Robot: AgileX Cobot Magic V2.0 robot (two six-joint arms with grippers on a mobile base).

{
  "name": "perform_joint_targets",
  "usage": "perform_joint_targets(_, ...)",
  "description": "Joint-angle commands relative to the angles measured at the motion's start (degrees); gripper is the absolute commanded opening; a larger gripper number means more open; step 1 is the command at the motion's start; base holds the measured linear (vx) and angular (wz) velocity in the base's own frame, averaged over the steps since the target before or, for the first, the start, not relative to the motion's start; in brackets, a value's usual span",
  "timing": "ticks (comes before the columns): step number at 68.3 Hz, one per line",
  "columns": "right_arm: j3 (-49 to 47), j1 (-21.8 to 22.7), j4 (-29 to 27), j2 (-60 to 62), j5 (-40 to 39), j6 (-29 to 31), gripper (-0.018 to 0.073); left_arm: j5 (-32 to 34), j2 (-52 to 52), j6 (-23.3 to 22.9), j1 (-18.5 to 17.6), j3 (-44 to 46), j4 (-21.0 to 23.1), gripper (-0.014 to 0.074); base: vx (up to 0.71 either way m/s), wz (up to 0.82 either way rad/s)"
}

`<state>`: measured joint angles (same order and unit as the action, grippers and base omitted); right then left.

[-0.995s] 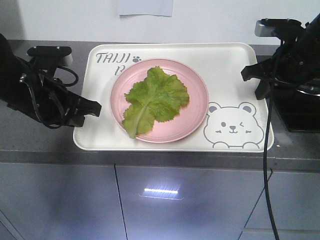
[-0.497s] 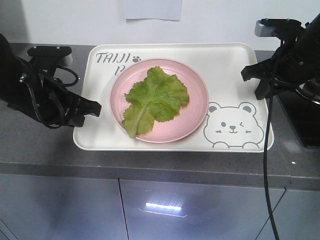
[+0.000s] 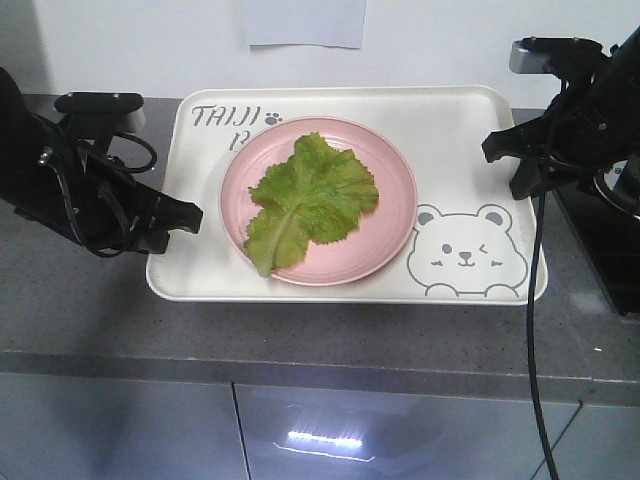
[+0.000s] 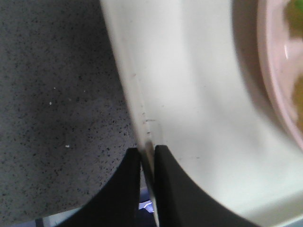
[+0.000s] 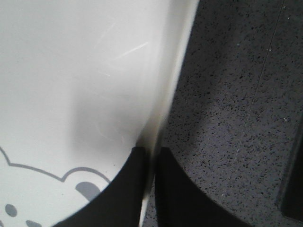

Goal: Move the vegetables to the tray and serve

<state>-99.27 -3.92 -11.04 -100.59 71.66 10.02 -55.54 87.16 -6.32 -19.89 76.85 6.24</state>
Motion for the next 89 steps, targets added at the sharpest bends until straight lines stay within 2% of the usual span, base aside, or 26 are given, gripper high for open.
perform_joint_targets(1,-1.6,-0.6,-4.6,3.1,1.9,2.3,-0.0006,5.0,-2.6,1.1,-1.1,1.8,4.1,-0.0006,0.07,-0.04)
perform_joint_targets(89,-1.6,-0.6,-4.6,3.1,1.9,2.3,-0.0006,5.0,-2.6,1.1,-1.1,1.8,4.1,-0.0006,0.07,-0.04)
